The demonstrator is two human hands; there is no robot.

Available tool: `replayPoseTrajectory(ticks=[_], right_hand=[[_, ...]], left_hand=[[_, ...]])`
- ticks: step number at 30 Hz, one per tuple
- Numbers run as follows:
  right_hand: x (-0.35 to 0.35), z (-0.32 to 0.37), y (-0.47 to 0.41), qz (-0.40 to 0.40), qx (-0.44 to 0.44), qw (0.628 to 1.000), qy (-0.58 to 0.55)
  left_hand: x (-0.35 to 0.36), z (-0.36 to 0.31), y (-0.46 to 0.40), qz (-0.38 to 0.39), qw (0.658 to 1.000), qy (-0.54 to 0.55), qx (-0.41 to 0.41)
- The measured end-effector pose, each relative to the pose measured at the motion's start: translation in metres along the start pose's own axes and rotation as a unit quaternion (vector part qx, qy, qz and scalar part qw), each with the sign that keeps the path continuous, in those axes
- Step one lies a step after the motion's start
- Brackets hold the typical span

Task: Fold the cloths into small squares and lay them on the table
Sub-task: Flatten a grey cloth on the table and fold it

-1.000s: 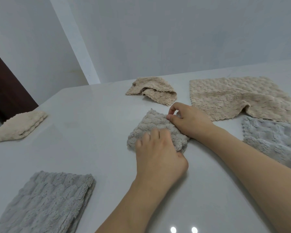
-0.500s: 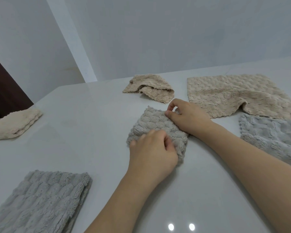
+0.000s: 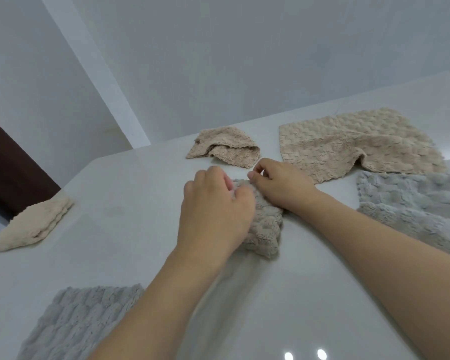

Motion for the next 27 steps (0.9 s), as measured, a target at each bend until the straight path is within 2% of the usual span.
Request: replayPoseTrajectory(ticks=[1,4,6,8,12,13,16,17,18,20,22,25,27], right_hand=[[-0.001,-0.001,-0.001,0.000,0.004,1.000,-0.025],[-0.002,-0.006,-0.004,-0.003,0.013,0.996,-0.088],[-0.002,-0.007,-0.004,-0.004,0.011,0.995,-0.096],[-0.001,-0.008,-0.005,-0.006,0.010,0.995,-0.095],[-0.001,-0.008,-0.006,-0.013,0.006,0.995,-0.103],[-0.001,-0.008,-0.006,-0.011,0.004,0.995,-0.100],[-0.003,-0.007,-0.004,-0.010,-0.008,0.993,-0.118],[-0.003,-0.007,-0.003,-0.017,-0.017,0.989,-0.145],[-0.004,-0.006,-0.003,-0.028,-0.029,0.983,-0.178],[-0.008,-0.005,-0.003,-0.050,-0.044,0.971,-0.230],[-0.009,-0.004,-0.004,-0.060,-0.042,0.962,-0.261],[-0.010,-0.003,-0.002,-0.063,0.001,0.960,-0.272],[-0.011,-0.004,-0.002,-0.061,0.037,0.961,-0.267]], left_hand=[[0.003,-0.001,-0.005,-0.006,0.999,-0.027,0.017],[0.048,0.010,0.002,0.125,0.979,-0.157,0.038],[0.070,0.022,0.013,0.160,0.964,-0.210,0.036],[0.076,0.028,0.011,0.173,0.964,-0.201,0.029],[0.066,0.026,-0.005,0.294,0.942,-0.163,-0.002],[0.062,0.026,-0.013,0.299,0.943,-0.146,-0.025],[0.050,0.043,-0.042,0.198,0.962,-0.025,-0.185],[0.050,0.051,-0.049,0.177,0.954,0.030,-0.238],[0.053,0.055,-0.052,0.188,0.942,0.088,-0.264],[0.059,0.054,-0.055,0.238,0.922,0.166,-0.258],[0.063,0.050,-0.058,0.236,0.932,0.161,-0.224],[0.061,0.046,-0.061,0.140,0.980,0.066,-0.123],[0.056,0.046,-0.058,0.084,0.989,0.102,-0.069]])
Point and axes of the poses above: each hand's wrist, its own y-axis away from the middle knuckle, its own x-axis out of the palm, z = x × y, the point moved 3 cm from there along -y, towards the middle knuckle, and after that the axes turned 9 degrees about -y, right-handed, at the moved point
